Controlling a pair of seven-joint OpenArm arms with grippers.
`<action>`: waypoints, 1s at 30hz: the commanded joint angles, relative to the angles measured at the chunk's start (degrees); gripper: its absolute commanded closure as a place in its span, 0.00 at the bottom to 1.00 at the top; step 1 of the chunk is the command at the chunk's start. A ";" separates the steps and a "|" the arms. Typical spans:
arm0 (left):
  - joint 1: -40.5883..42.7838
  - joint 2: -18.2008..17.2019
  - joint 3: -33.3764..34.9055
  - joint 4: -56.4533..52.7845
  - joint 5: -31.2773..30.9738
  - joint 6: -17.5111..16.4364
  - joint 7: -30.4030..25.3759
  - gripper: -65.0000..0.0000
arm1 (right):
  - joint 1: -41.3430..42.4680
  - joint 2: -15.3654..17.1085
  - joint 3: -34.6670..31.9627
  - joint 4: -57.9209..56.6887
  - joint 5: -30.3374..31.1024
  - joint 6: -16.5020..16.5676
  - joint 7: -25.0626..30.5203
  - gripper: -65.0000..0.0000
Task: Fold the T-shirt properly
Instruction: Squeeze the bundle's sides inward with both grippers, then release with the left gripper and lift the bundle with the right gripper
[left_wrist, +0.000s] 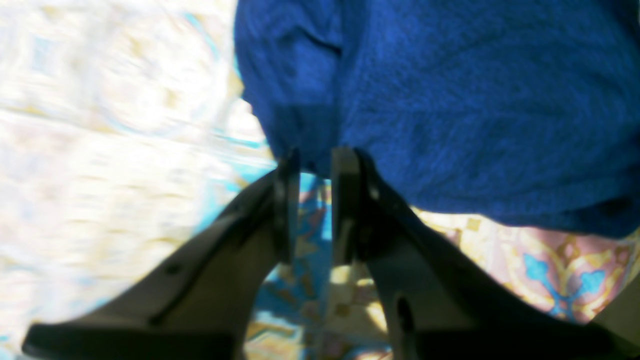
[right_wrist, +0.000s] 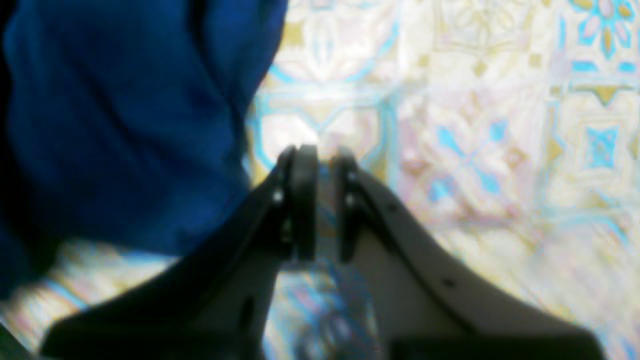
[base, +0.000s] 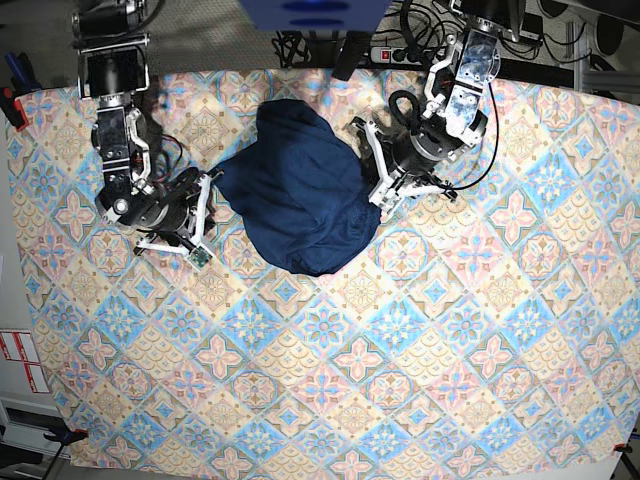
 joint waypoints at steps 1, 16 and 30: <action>-1.21 -0.08 0.02 -0.42 -1.07 0.13 -0.80 0.83 | 0.50 -0.07 0.12 -0.45 0.54 0.56 0.44 0.90; -18.53 2.91 0.11 -23.02 -1.15 0.57 -5.63 0.83 | -3.01 -0.59 -4.19 -2.12 0.72 0.56 0.26 0.90; -21.87 2.82 -1.39 -24.95 -1.33 0.84 -12.05 0.83 | -7.41 3.01 0.39 18.10 0.81 0.56 0.26 0.90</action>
